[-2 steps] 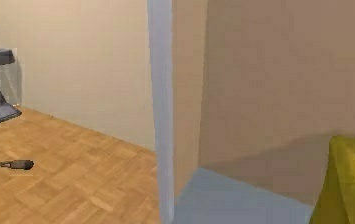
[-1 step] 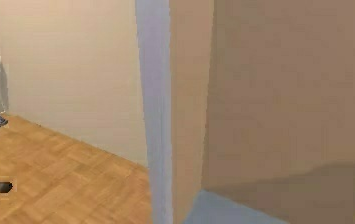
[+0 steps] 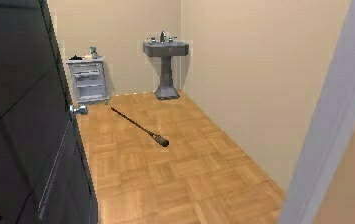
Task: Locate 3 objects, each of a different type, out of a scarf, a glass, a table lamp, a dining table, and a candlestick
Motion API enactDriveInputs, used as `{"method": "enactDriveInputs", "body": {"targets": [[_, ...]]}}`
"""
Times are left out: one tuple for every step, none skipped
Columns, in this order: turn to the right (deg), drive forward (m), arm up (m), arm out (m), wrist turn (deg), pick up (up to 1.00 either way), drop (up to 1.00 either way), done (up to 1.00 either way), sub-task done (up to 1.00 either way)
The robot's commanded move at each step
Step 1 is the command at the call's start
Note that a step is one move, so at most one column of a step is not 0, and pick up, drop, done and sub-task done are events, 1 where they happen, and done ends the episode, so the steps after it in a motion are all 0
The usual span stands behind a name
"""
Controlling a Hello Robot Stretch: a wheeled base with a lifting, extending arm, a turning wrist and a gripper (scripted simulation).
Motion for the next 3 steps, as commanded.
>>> {"method": "enactDriveInputs", "body": {"targets": [[-9.0, 0.00, 0.00, 0.00, 0.0, 0.00, 0.00, 0.00, 0.00], [0.0, 1.00, 0.00, 0.00, 0.0, 0.00, 0.00, 0.00, 0.00], [3.0, 0.00, 0.00, 0.00, 0.0, 0.00, 0.00, 0.00, 0.00]]}}
